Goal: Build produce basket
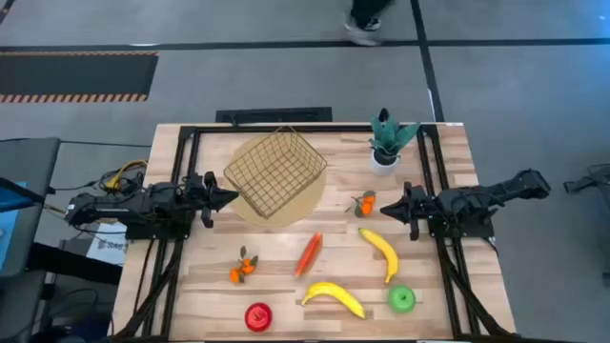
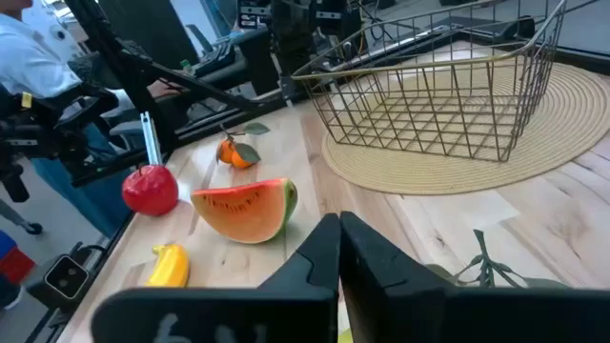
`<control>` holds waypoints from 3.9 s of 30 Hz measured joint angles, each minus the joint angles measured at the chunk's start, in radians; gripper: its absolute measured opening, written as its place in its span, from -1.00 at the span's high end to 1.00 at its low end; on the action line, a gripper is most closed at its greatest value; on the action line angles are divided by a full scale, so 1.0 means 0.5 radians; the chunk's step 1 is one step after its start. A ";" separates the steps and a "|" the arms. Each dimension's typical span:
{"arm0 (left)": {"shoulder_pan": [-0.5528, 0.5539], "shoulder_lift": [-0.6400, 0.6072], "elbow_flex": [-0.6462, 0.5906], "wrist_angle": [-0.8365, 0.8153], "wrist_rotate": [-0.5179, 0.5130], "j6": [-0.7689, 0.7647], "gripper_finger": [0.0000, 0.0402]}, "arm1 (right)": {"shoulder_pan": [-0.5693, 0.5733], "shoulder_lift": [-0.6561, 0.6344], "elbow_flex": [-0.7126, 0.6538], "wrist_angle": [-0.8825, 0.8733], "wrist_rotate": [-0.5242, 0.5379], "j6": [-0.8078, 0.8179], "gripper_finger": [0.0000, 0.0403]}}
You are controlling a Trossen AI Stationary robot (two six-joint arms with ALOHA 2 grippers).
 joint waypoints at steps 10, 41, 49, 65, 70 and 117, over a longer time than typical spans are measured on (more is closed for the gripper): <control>0.000 0.001 0.000 0.000 0.001 0.001 1.00 | 0.000 0.000 0.001 0.000 0.001 0.000 0.85; 0.000 0.001 0.001 0.000 0.001 0.000 1.00 | 0.000 0.000 0.001 0.000 0.000 0.000 0.85; 0.000 0.001 0.000 0.000 0.001 0.001 1.00 | 0.000 -0.001 0.001 0.000 0.000 0.000 0.85; -0.001 0.001 0.000 0.000 0.000 0.000 1.00 | 0.000 0.000 0.000 0.000 0.001 0.000 0.85; 0.000 0.000 0.000 0.000 0.000 0.000 1.00 | 0.000 0.000 0.001 0.000 0.000 0.001 0.85; 0.000 0.000 0.508 0.363 -0.203 0.032 0.06 | 0.001 0.322 0.519 0.759 0.353 0.421 0.48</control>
